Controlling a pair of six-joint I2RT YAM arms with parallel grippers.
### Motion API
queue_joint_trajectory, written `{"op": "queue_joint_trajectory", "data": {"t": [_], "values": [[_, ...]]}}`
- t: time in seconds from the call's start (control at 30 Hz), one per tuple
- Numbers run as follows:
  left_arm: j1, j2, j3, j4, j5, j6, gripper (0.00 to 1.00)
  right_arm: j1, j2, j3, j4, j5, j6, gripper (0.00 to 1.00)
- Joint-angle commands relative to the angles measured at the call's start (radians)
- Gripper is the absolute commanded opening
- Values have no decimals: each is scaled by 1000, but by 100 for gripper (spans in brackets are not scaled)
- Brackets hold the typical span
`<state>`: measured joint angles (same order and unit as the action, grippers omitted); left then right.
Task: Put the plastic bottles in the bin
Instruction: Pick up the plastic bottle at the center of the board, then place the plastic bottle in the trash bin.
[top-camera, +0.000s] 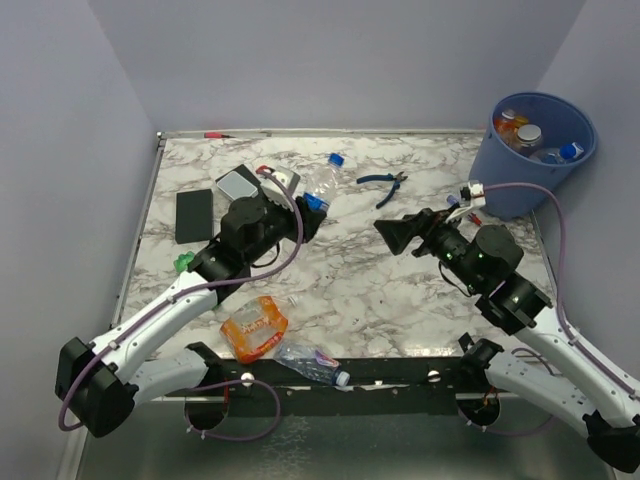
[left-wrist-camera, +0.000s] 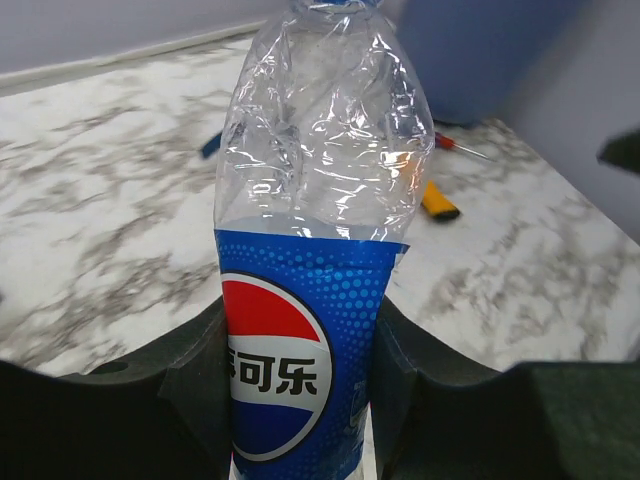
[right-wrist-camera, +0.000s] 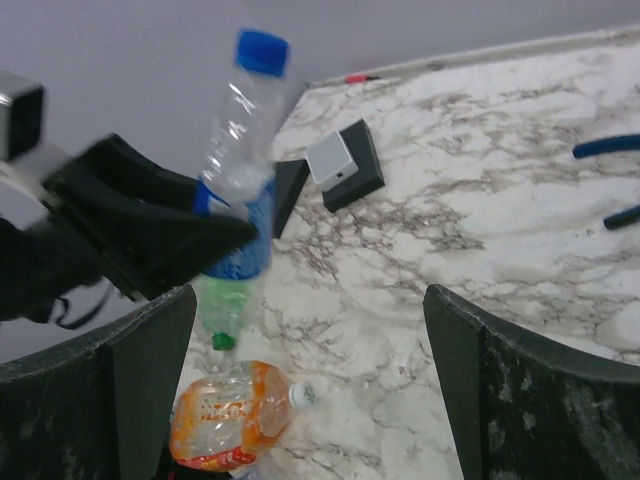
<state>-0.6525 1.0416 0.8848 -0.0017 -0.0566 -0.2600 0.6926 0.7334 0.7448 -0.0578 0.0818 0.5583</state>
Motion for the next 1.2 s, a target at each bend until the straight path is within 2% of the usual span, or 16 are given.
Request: {"op": "queue_joint_trajectory", "data": {"t": [0.0, 0.13, 0.23, 0.43, 0.57, 0.67, 0.9, 1.0, 1.1, 1.17], "values": [[-39, 19, -158, 382, 472, 79, 38, 4, -14, 73, 13, -119, -51, 100], [-69, -4, -334, 673, 507, 30, 38, 3, 28, 83, 79, -266, -24, 100], [-76, -19, -399, 791, 495, -7, 37, 3, 60, 76, 123, -280, -8, 100], [-90, -62, -425, 795, 488, 2, 34, 4, 129, 49, 261, -287, 51, 98], [-110, -74, -432, 795, 465, 13, 34, 5, 200, 65, 294, -256, 101, 89], [-121, -68, -432, 793, 459, 12, 34, 5, 201, 33, 389, -238, 134, 85], [-133, -69, -432, 784, 438, 19, 33, 4, 219, 35, 452, -209, 150, 75], [-134, -72, -429, 783, 437, 19, 33, 5, 247, 45, 459, -217, 153, 65], [-134, -74, -432, 780, 428, 19, 33, 5, 276, 54, 464, -248, 161, 46], [-136, -76, -432, 775, 418, 23, 33, 5, 286, 53, 474, -268, 163, 41]]}}
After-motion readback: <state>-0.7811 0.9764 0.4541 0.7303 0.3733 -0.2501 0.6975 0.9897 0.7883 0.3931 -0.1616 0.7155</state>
